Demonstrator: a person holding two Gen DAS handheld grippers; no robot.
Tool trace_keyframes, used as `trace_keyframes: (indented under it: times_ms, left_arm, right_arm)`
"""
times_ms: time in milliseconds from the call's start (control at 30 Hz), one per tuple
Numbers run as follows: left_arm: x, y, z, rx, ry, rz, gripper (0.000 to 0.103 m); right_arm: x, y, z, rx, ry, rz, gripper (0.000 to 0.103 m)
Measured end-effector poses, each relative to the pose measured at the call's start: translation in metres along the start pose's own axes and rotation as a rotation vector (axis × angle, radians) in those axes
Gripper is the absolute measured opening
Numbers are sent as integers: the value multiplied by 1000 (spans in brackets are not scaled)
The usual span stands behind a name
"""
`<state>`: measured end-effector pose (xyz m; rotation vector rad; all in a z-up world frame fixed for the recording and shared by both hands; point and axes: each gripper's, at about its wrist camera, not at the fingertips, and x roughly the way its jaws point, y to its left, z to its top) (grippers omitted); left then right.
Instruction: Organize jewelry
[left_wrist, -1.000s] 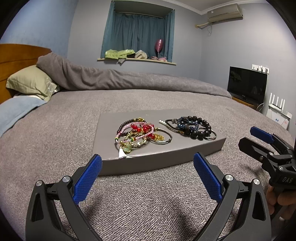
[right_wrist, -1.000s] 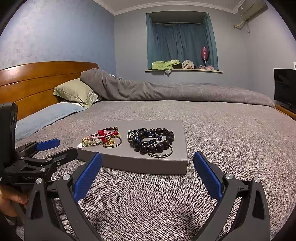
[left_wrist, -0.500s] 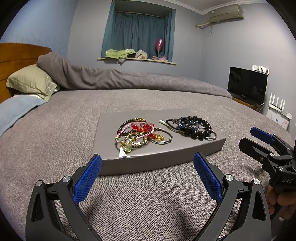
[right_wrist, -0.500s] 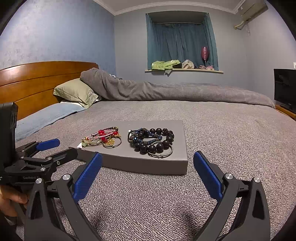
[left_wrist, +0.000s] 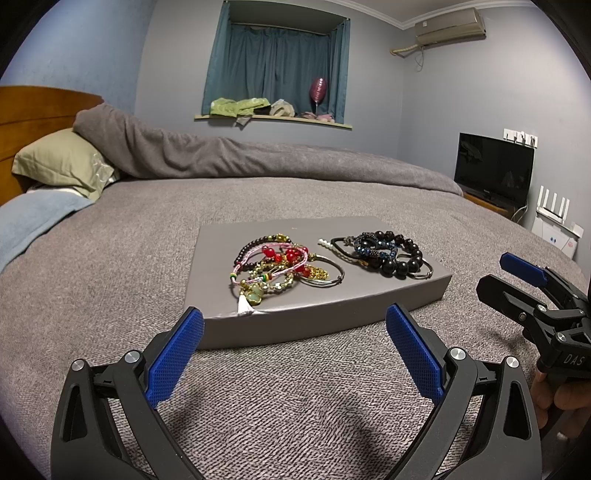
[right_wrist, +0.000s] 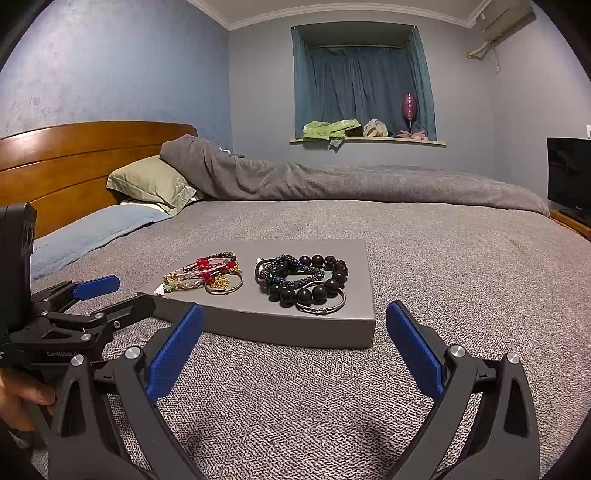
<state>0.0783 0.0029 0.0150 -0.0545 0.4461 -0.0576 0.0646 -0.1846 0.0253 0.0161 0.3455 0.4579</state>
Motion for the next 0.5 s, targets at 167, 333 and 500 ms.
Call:
trace_keyframes:
  times_ms: [167, 333, 500]
  left_arm:
    - [-1, -1, -1, 5, -5, 1, 98]
    - [0, -2, 0, 6, 4, 7, 98]
    - [1, -3, -1, 9, 9, 9, 98]
  right_arm:
    - [0, 0, 0, 0, 0, 0, 97]
    - [0, 0, 0, 0, -1, 0, 97]
    - [1, 0, 0, 3, 0, 1, 97]
